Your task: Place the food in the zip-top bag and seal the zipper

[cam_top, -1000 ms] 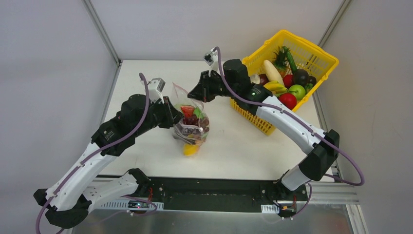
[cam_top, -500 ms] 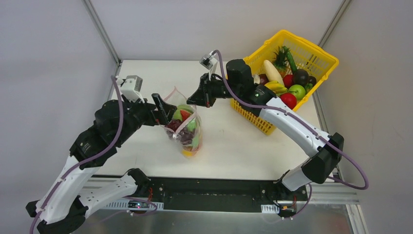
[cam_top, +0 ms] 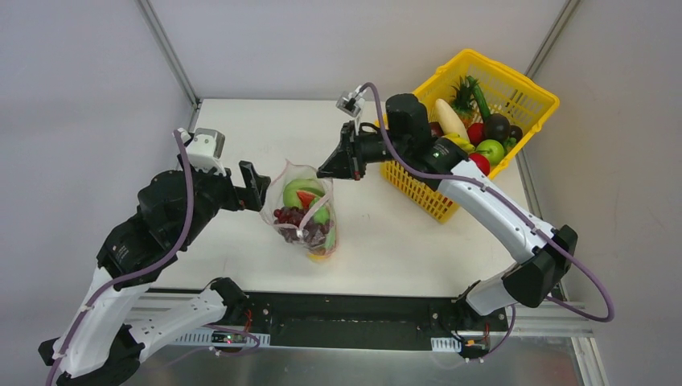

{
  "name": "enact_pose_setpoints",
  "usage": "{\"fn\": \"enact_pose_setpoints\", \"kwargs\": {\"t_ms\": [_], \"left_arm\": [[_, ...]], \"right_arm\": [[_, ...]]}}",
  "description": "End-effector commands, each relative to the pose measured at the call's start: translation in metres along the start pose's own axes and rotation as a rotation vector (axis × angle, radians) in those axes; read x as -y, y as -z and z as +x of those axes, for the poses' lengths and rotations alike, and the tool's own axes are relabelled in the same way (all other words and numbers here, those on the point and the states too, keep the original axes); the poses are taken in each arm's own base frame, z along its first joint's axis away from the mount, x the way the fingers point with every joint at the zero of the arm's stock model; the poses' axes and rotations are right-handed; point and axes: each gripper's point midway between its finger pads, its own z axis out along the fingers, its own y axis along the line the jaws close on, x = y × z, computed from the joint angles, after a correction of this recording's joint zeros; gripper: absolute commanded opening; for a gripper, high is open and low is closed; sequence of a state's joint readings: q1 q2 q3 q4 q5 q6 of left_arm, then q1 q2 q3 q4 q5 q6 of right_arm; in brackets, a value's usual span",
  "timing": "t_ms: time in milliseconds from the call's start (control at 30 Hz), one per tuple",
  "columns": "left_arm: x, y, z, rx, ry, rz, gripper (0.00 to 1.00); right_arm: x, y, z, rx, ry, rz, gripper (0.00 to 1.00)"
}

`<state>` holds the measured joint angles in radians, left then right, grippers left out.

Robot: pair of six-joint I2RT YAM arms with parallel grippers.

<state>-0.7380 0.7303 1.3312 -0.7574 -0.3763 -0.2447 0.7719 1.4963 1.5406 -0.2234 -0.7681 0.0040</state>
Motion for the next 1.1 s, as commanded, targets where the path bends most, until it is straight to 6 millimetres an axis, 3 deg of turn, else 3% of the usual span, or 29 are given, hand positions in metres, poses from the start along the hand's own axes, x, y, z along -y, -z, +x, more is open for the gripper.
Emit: {"fn": "enact_pose_setpoints", "kwargs": {"t_ms": [0, 133, 300, 567, 800, 1067], "left_arm": [[-0.001, 0.015, -0.021, 0.07, -0.05, 0.037, 0.99], [0.018, 0.02, -0.025, 0.069, -0.076, 0.156, 0.99], [0.054, 0.023, -0.025, 0.051, -0.082, 0.343, 0.99], [0.119, 0.004, 0.021, -0.122, -0.2, 0.686, 0.93], [0.127, -0.019, 0.041, 0.026, -0.277, 0.738, 0.95], [0.109, -0.028, 0.065, 0.091, -0.421, 0.689, 0.97]], "right_arm": [[-0.071, 0.05, -0.049, 0.101, 0.175, -0.245, 0.0], [-0.089, 0.069, -0.041, 0.038, 0.172, -0.404, 0.0], [-0.083, 0.077, -0.037, 0.025, 0.152, -0.46, 0.0], [-0.054, 0.063, -0.03, -0.002, 0.063, -0.438, 0.0], [-0.015, 0.042, -0.02, -0.035, -0.041, -0.389, 0.0], [0.034, 0.017, -0.018, -0.063, -0.133, -0.321, 0.0]]}}
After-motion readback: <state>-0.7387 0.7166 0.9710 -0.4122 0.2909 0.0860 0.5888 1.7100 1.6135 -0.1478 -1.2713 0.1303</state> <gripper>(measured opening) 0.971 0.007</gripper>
